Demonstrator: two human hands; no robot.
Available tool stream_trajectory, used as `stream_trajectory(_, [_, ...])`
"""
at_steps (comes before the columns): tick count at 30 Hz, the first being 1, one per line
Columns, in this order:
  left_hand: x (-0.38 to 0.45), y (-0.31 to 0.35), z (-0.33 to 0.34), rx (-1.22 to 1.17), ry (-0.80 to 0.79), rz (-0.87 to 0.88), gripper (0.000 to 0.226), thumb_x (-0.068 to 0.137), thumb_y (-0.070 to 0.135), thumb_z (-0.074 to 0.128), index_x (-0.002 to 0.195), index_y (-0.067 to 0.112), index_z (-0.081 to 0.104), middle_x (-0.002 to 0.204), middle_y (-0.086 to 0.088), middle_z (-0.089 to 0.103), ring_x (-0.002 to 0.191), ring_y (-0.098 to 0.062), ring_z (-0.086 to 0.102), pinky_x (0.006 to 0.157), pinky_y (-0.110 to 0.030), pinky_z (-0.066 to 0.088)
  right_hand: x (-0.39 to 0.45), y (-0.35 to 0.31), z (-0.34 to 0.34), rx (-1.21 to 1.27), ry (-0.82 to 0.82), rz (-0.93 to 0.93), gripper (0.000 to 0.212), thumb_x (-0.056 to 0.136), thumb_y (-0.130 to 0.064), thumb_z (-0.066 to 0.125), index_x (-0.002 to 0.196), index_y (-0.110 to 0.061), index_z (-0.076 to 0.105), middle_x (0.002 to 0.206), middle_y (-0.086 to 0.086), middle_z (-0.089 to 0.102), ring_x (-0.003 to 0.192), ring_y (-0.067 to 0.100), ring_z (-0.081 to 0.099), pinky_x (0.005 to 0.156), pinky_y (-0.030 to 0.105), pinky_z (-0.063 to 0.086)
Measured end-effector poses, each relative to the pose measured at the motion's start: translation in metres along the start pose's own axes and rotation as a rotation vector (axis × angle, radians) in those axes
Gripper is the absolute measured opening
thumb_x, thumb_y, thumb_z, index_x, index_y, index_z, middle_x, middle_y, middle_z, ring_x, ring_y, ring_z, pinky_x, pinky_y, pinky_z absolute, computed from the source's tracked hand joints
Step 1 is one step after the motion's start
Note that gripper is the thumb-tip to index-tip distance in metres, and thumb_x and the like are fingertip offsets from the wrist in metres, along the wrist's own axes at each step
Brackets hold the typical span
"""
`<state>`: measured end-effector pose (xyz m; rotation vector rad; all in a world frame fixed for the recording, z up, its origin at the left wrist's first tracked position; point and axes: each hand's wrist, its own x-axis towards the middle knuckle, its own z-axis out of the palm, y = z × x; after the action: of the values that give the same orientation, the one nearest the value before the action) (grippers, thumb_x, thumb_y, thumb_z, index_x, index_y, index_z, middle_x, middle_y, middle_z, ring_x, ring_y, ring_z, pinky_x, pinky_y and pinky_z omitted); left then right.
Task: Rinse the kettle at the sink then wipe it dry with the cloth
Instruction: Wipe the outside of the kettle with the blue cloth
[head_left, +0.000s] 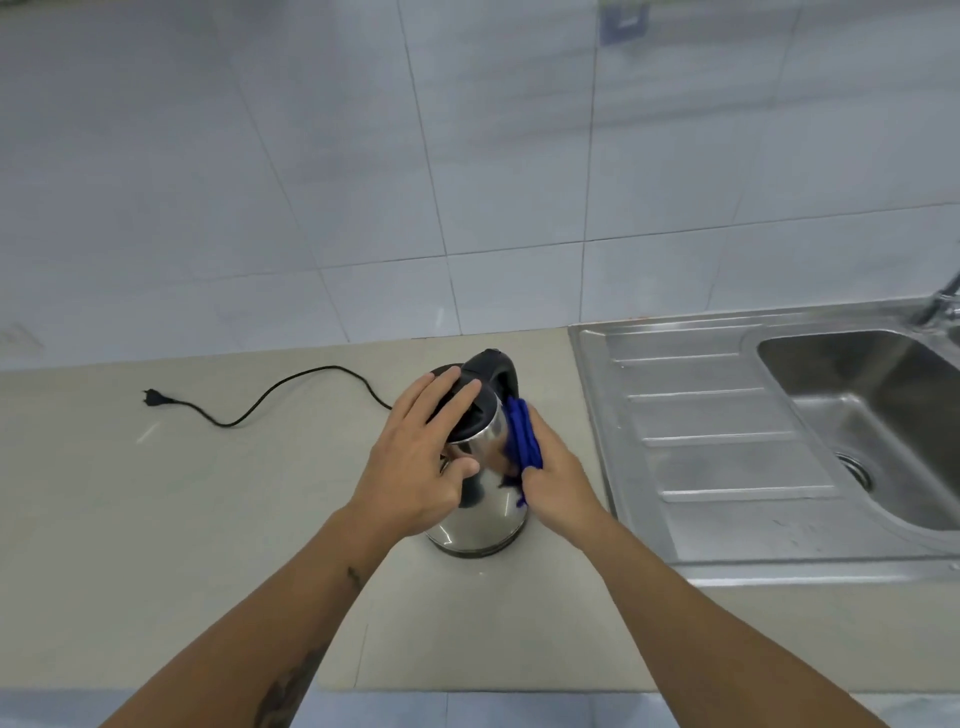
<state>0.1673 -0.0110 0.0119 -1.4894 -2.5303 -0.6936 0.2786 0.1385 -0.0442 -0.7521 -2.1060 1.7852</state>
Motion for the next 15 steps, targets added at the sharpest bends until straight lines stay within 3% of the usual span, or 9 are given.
stream_trajectory(1, [0.0,-0.001,0.0,-0.005,0.003,0.009,0.081,0.079,0.027,0.065,0.154,0.029,0.034,0.163,0.011,0.022,0.151,-0.016,0.013,0.118,-0.03,0.022,0.001,-0.006,0.004,-0.02,0.037,-0.049,0.092,0.084,0.019,0.04,0.155,-0.039,0.036,0.138,0.001,0.056,0.104,0.02,0.067,0.062,0.023,0.058])
stream_trajectory(3, [0.001,-0.002,0.002,-0.016,0.015,0.012,0.082,0.079,0.024,0.067,0.154,0.03,0.033,0.163,0.013,0.021,0.151,-0.014,0.012,0.113,-0.027,0.024,0.001,-0.006,0.014,-0.077,0.103,-0.123,0.096,0.082,0.015,0.045,0.16,-0.039,0.027,0.147,-0.004,0.047,0.122,0.019,0.059,0.079,0.031,0.062])
stream_trajectory(5, [0.0,0.001,0.002,-0.026,0.03,-0.007,0.082,0.08,0.02,0.068,0.153,0.032,0.033,0.163,0.015,0.021,0.15,-0.012,0.011,0.108,-0.025,0.025,-0.003,0.005,0.018,-0.106,0.123,-0.16,0.097,0.079,0.011,0.046,0.159,-0.041,0.025,0.148,-0.006,0.046,0.127,0.018,0.056,0.091,0.037,0.06])
stream_trajectory(8, [0.0,0.003,0.003,-0.044,0.046,-0.005,0.08,0.08,0.021,0.068,0.152,0.033,0.035,0.162,0.016,0.023,0.15,-0.012,0.014,0.107,-0.025,0.025,-0.018,0.027,0.017,-0.023,0.078,-0.015,0.088,0.077,0.021,0.041,0.142,-0.038,0.042,0.129,0.006,0.06,0.101,0.018,0.066,0.072,0.024,0.058])
stream_trajectory(10, [-0.001,0.003,0.004,-0.057,0.055,-0.012,0.079,0.08,0.022,0.068,0.152,0.034,0.035,0.161,0.016,0.024,0.149,-0.013,0.014,0.106,-0.026,0.026,-0.024,0.042,0.025,-0.003,0.115,0.024,0.085,0.072,0.018,0.039,0.136,-0.037,0.045,0.123,0.008,0.063,0.1,0.021,0.067,0.074,0.024,0.059])
stream_trajectory(13, [-0.001,0.004,0.007,-0.052,0.073,-0.017,0.079,0.08,0.022,0.067,0.152,0.034,0.035,0.161,0.016,0.025,0.149,-0.014,0.015,0.104,-0.027,0.028,-0.026,0.072,0.049,0.002,0.194,0.067,0.097,0.067,0.0,0.041,0.156,-0.038,0.029,0.14,0.005,0.052,0.12,0.027,0.062,0.094,0.047,0.06])
stream_trajectory(15, [0.0,0.006,0.008,-0.039,0.074,-0.018,0.079,0.08,0.023,0.068,0.151,0.034,0.035,0.161,0.016,0.025,0.149,-0.014,0.016,0.103,-0.029,0.031,-0.04,0.073,0.066,-0.018,0.253,0.1,0.103,0.071,-0.001,0.043,0.162,-0.037,0.014,0.15,0.005,0.04,0.129,0.026,0.055,0.098,0.053,0.057])
